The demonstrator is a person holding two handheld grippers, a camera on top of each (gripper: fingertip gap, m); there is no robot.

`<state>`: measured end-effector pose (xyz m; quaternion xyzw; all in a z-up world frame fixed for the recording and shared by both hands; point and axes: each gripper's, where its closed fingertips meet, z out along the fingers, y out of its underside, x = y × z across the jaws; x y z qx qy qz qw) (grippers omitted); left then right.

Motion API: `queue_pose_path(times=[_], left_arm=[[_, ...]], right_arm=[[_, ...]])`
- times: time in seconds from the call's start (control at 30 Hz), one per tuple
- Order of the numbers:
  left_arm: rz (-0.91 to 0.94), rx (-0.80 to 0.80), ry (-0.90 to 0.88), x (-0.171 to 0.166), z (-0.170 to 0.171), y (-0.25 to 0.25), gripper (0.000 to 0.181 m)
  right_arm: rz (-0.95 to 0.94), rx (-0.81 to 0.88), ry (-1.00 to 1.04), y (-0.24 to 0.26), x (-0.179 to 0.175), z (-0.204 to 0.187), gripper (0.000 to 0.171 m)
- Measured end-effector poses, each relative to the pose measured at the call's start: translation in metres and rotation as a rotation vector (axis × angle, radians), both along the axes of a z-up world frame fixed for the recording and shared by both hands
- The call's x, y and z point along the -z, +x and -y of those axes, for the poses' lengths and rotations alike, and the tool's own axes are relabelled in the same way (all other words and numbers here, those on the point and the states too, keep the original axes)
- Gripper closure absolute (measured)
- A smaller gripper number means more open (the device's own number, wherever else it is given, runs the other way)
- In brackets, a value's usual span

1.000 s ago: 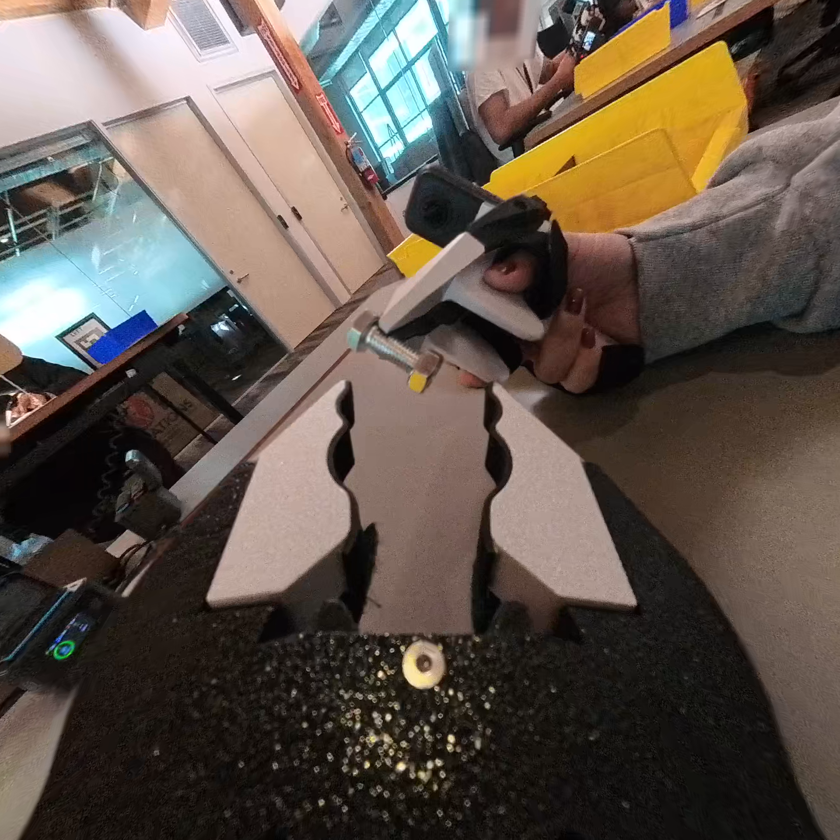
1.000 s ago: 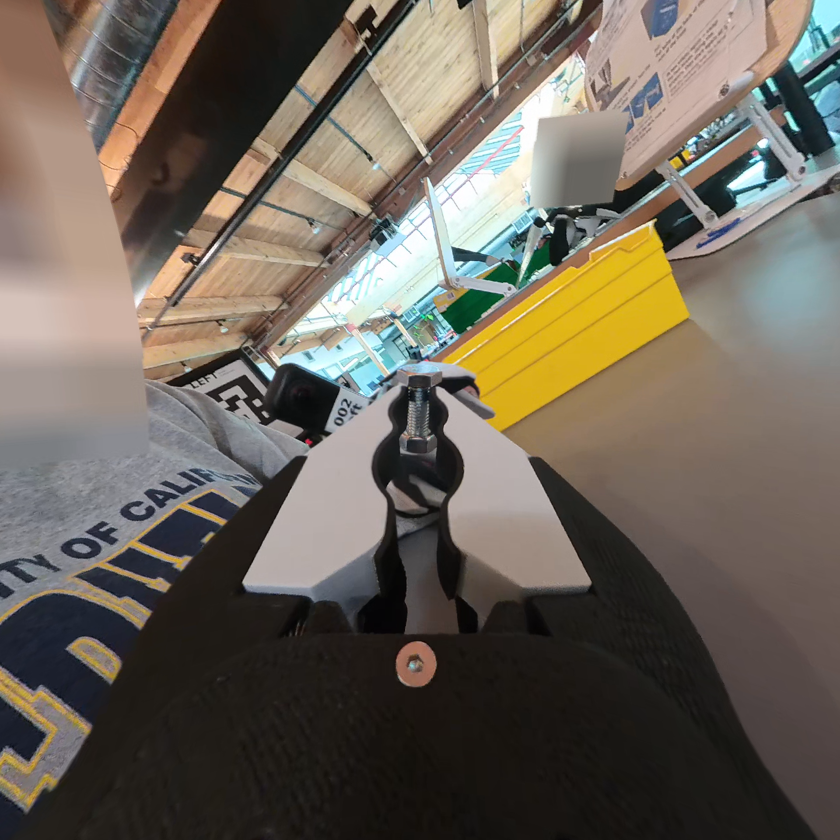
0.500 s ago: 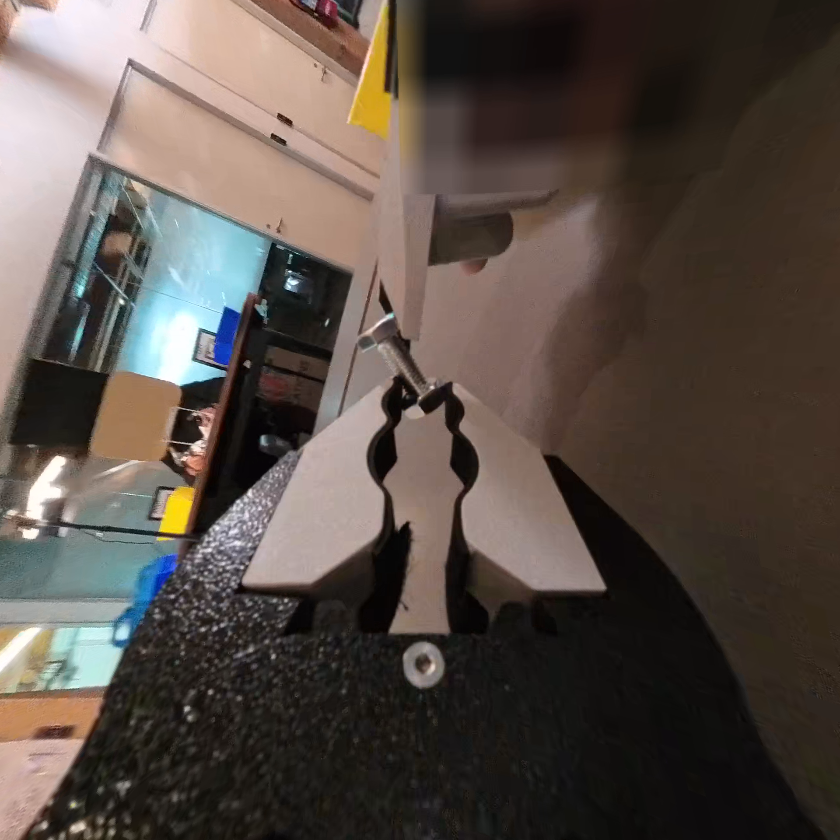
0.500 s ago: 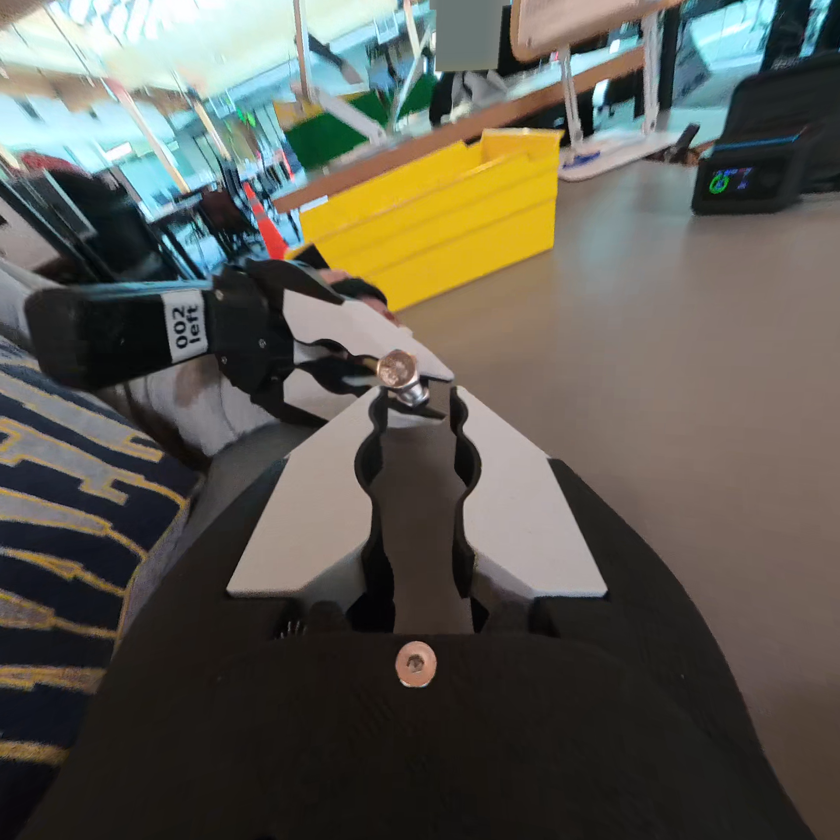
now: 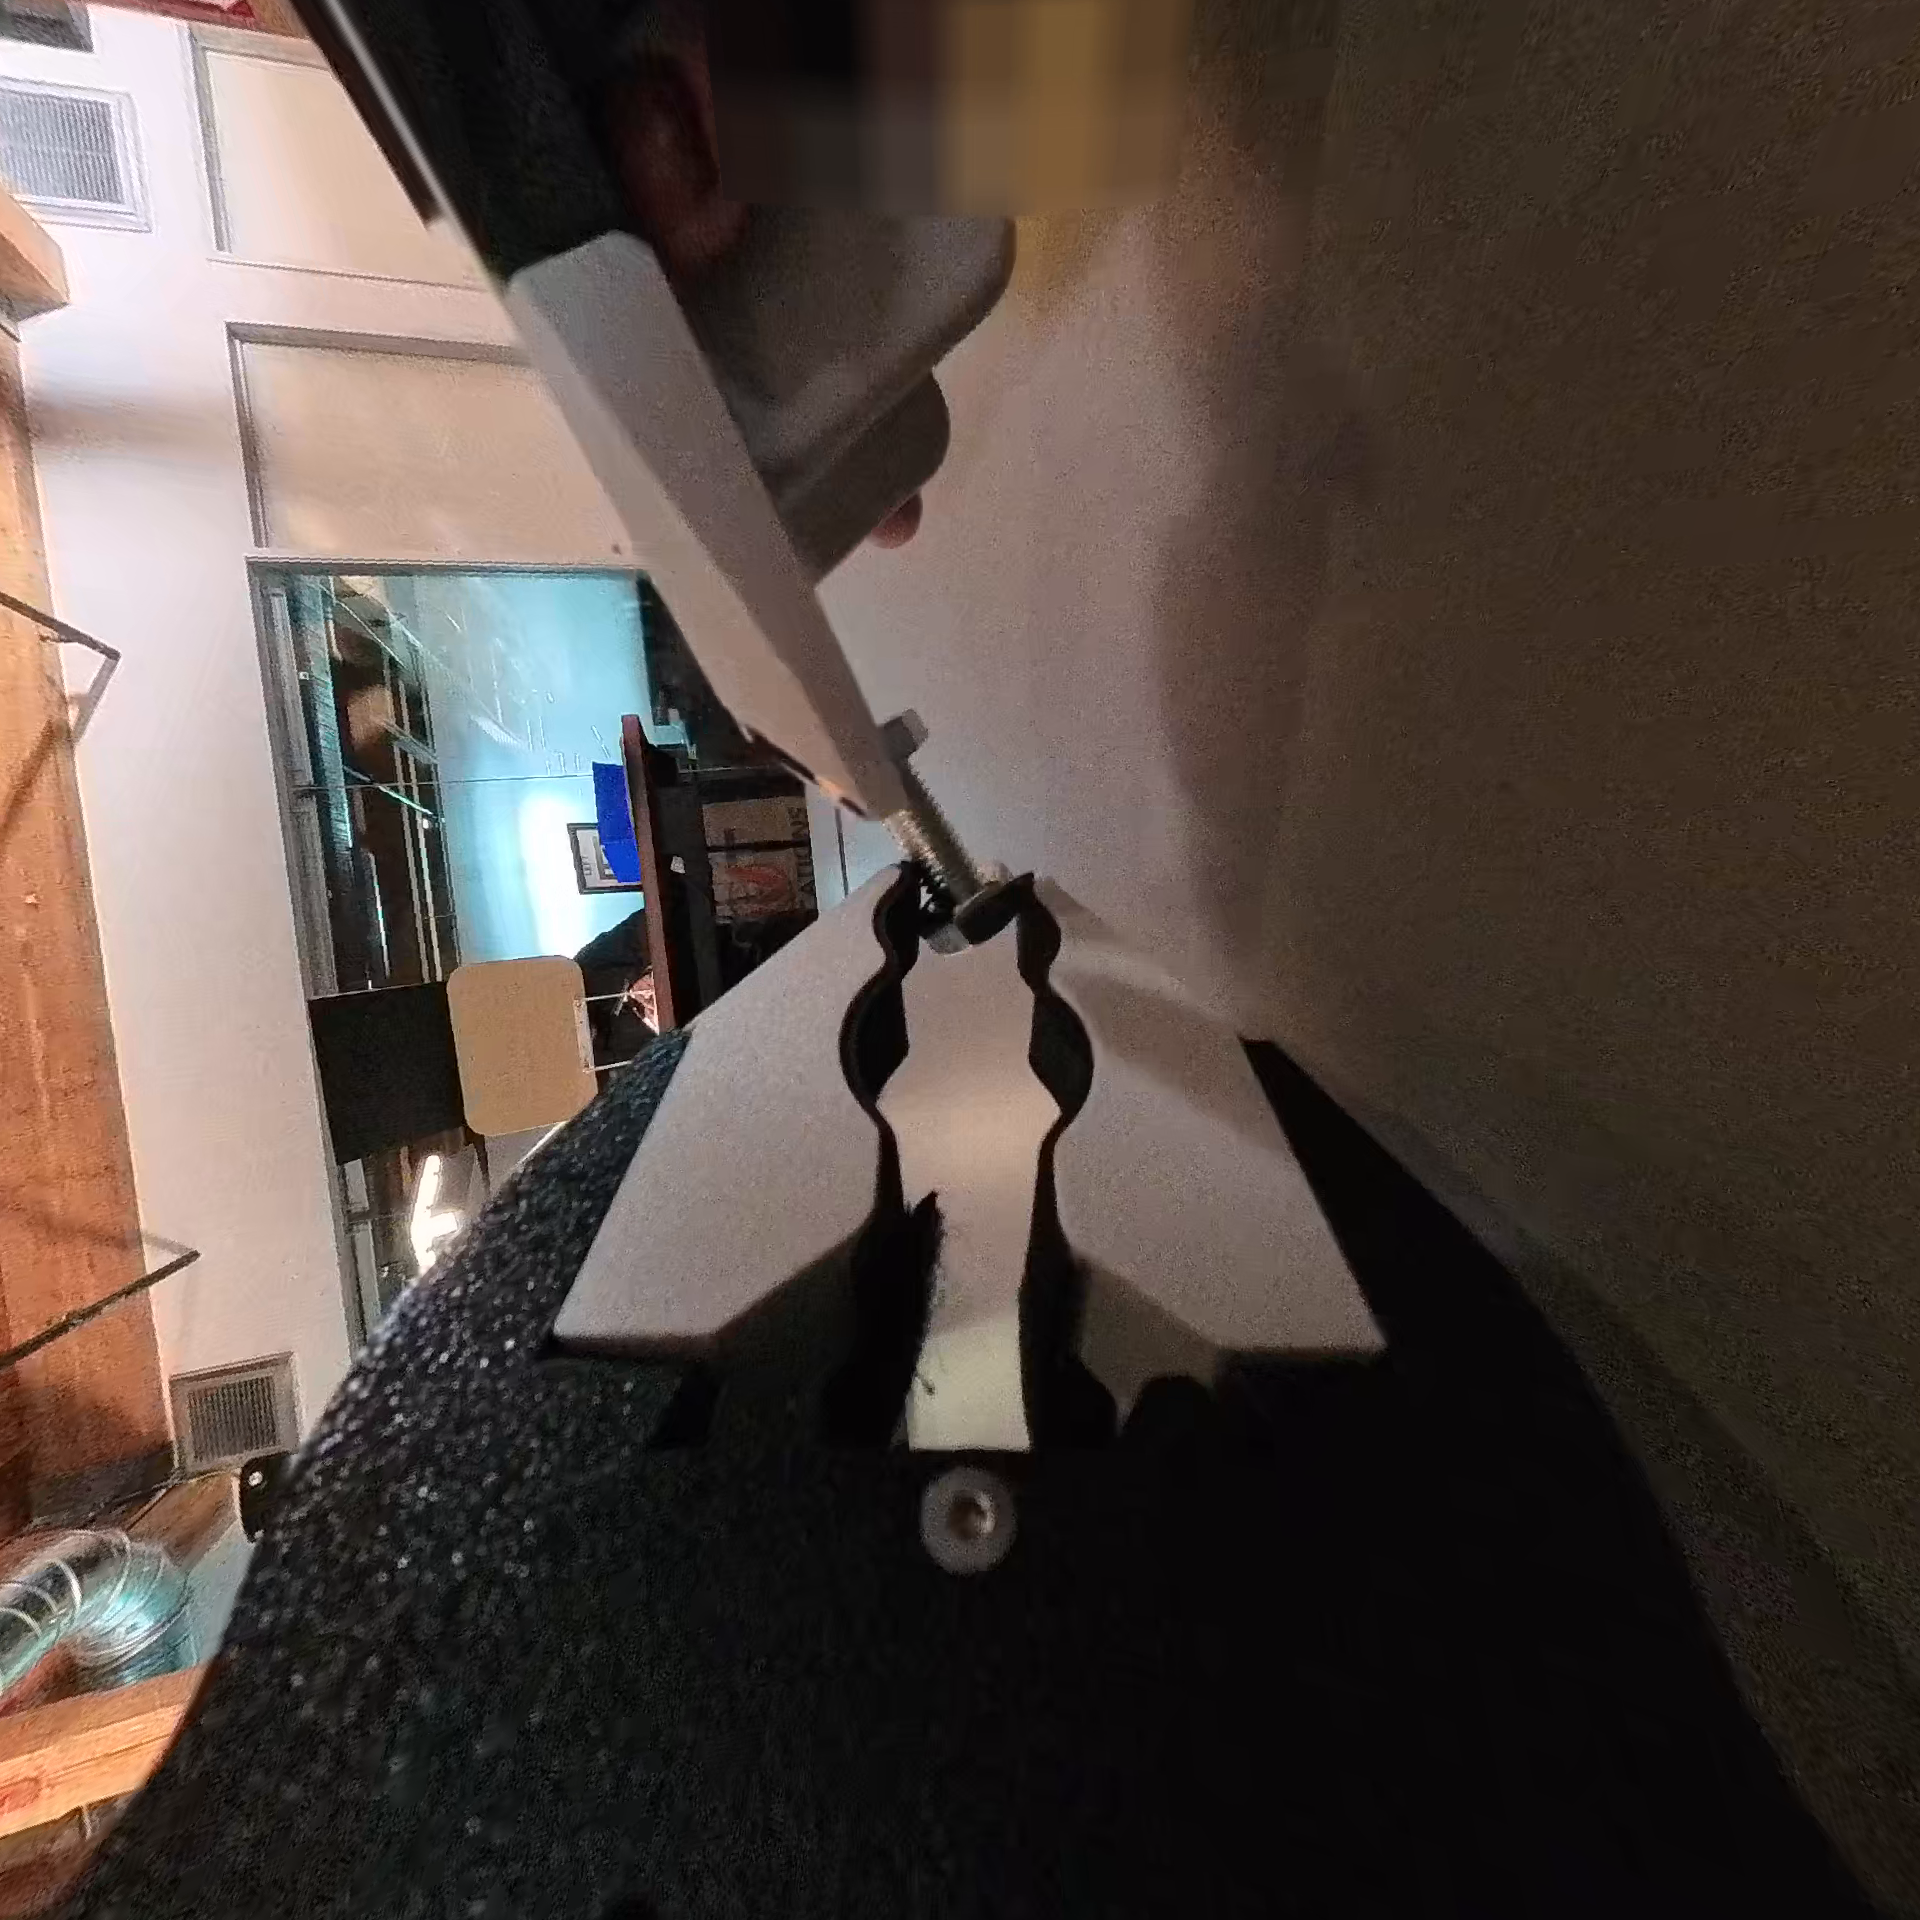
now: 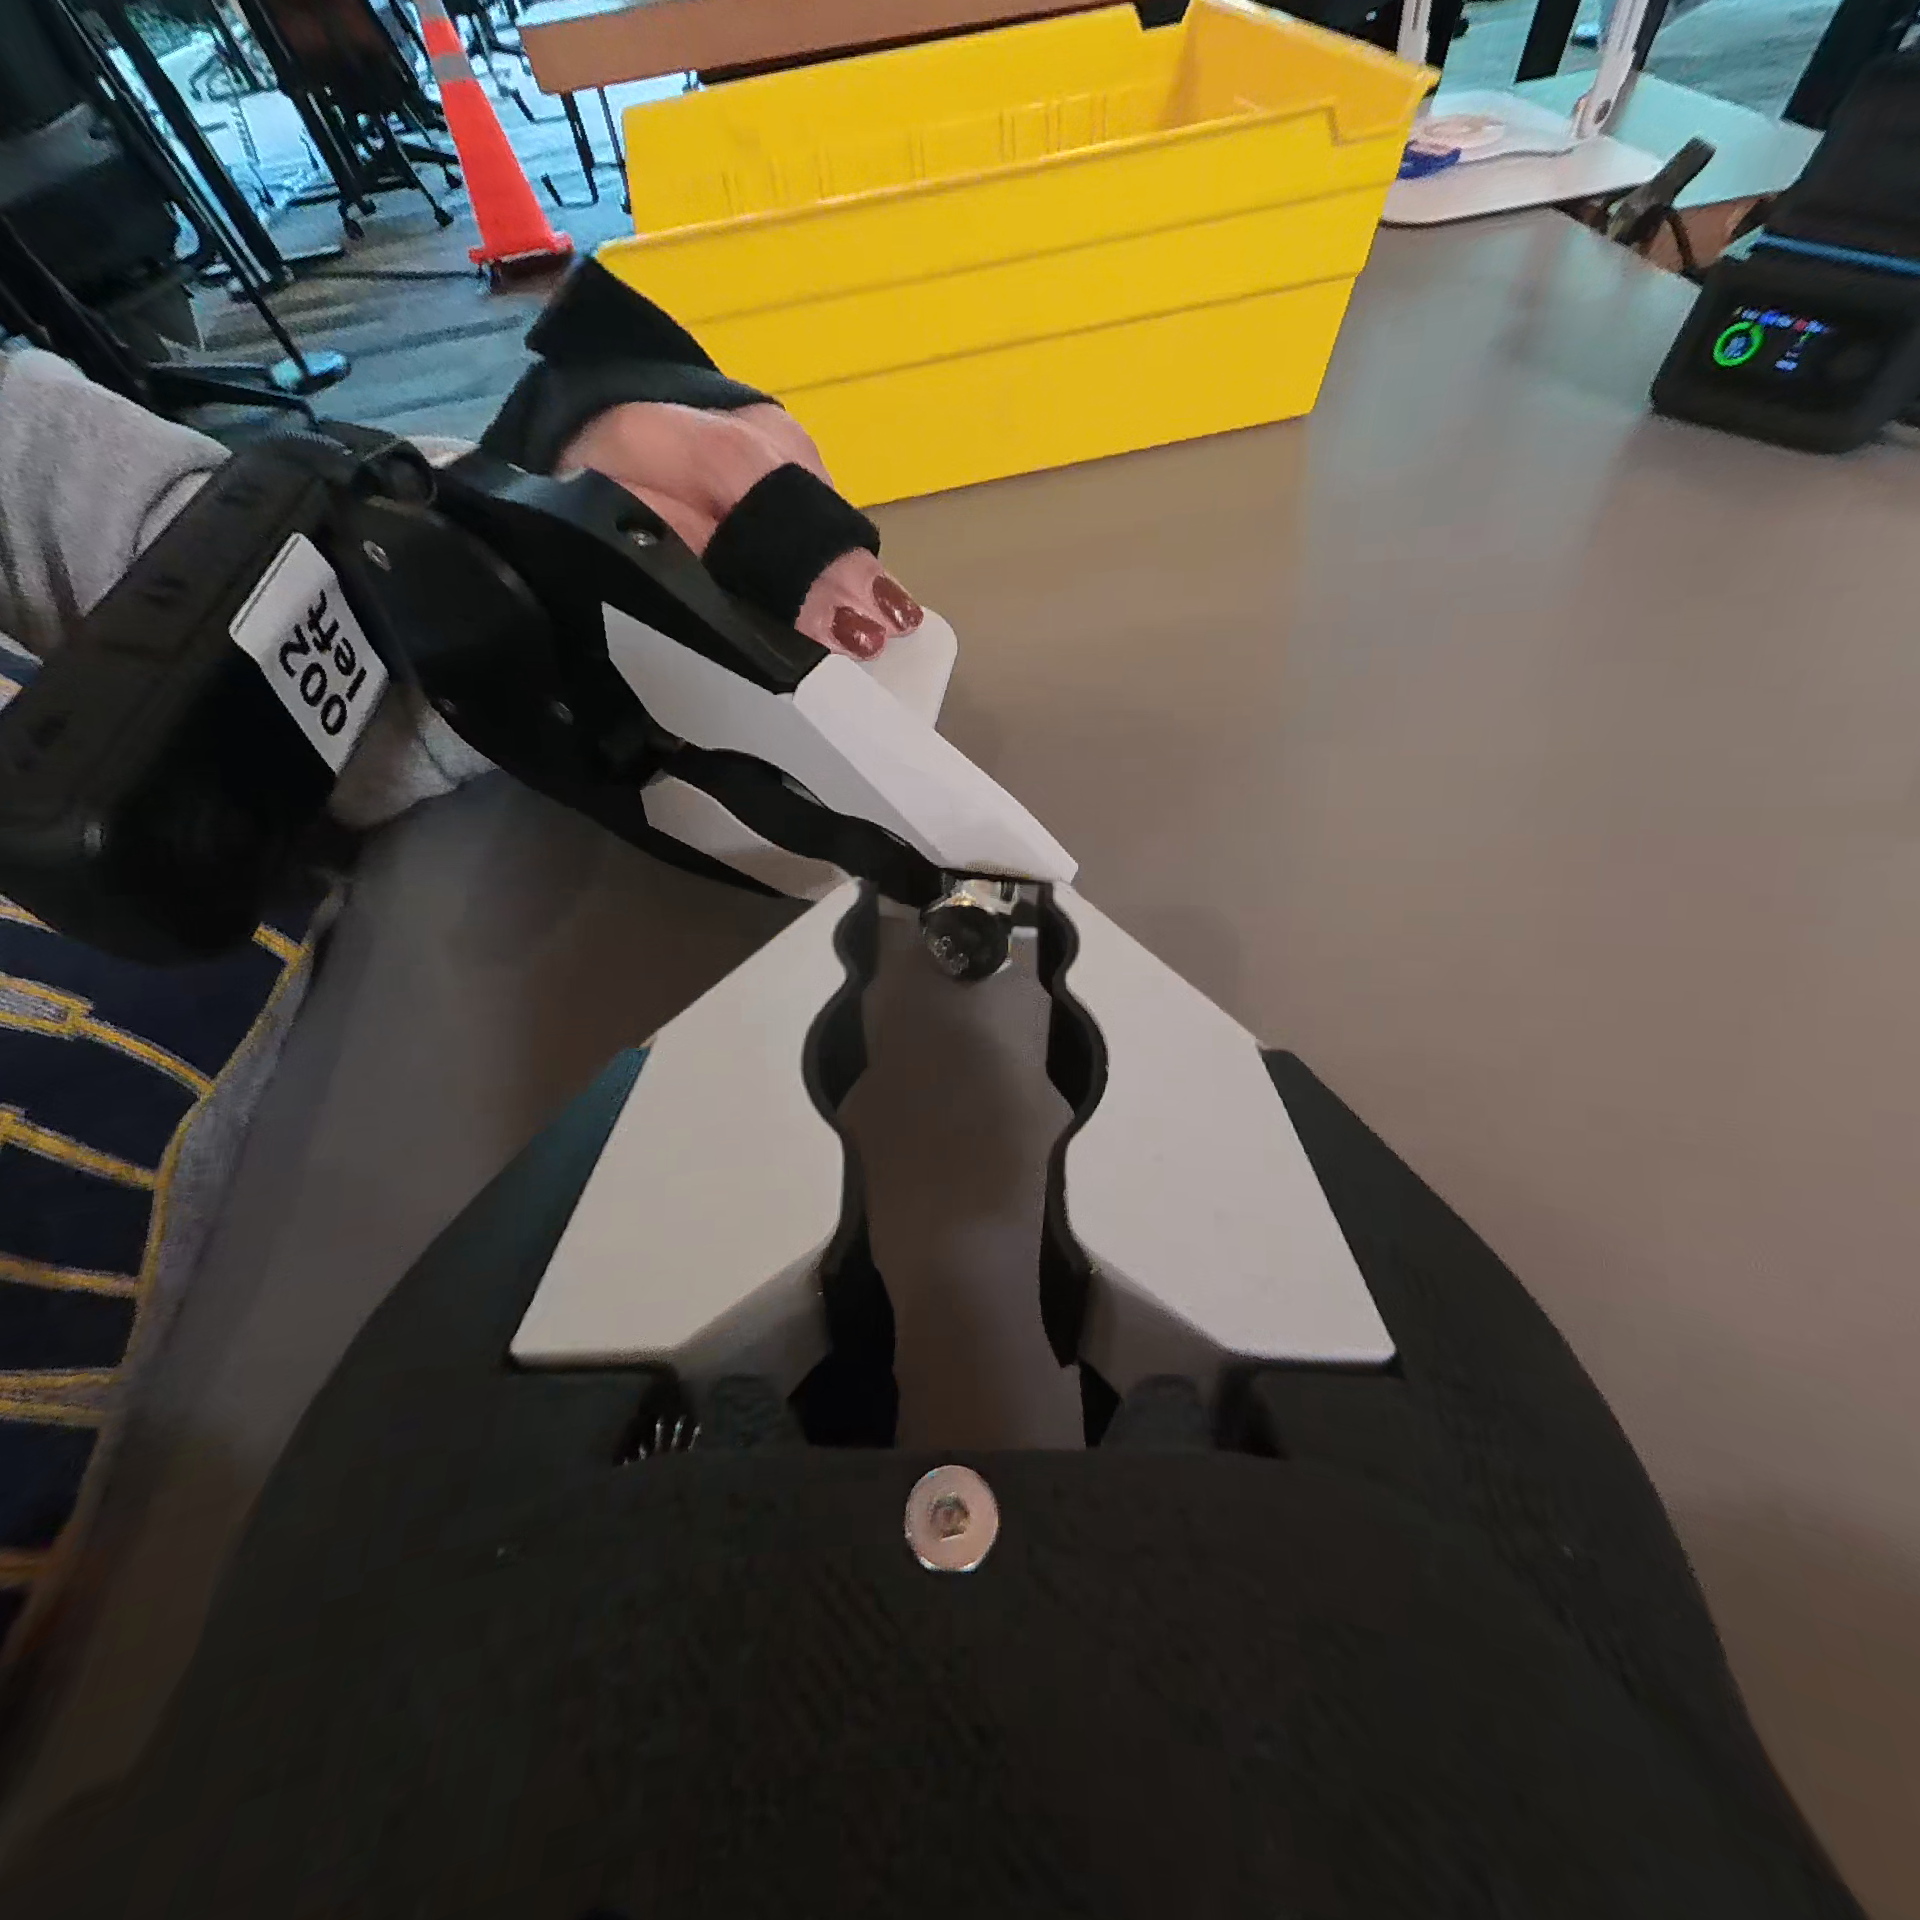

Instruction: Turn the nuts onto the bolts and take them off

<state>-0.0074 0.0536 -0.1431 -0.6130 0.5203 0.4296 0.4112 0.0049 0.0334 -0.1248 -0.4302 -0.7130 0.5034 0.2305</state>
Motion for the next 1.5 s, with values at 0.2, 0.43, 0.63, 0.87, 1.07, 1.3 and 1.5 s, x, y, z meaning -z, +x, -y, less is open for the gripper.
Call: queue_pose_path(times=[0.2,0.43,0.63,0.87,1.07,1.3,1.5], left_arm=[[-0.019,0.006,0.011,-0.001,-0.001,0.001,0.165],[-0.006,0.014,0.019,-0.003,-0.001,0.001,0.165],[0.377,0.078,0.131,-0.033,0.003,0.010,0.132],[0.653,0.258,0.185,-0.059,0.016,0.024,0.131],[0.826,0.228,0.107,-0.053,0.011,0.019,0.135],[0.955,0.395,0.135,-0.075,0.029,0.036,0.131],[1.071,0.395,0.091,-0.076,0.028,0.030,0.132]], right_arm=[[0.000,0.002,0.017,0.000,0.002,-0.001,0.154],[-0.002,-0.012,0.067,0.002,0.005,0.000,0.155],[-0.076,0.000,-0.056,0.001,-0.013,-0.005,0.155],[-0.155,-0.075,-0.418,0.006,-0.046,-0.002,0.155],[-0.209,-0.176,-0.610,0.013,-0.067,0.009,0.156],[-0.207,-0.159,-0.601,0.011,-0.064,0.006,0.156],[-0.202,-0.164,-0.603,0.012,-0.063,0.005,0.156]])
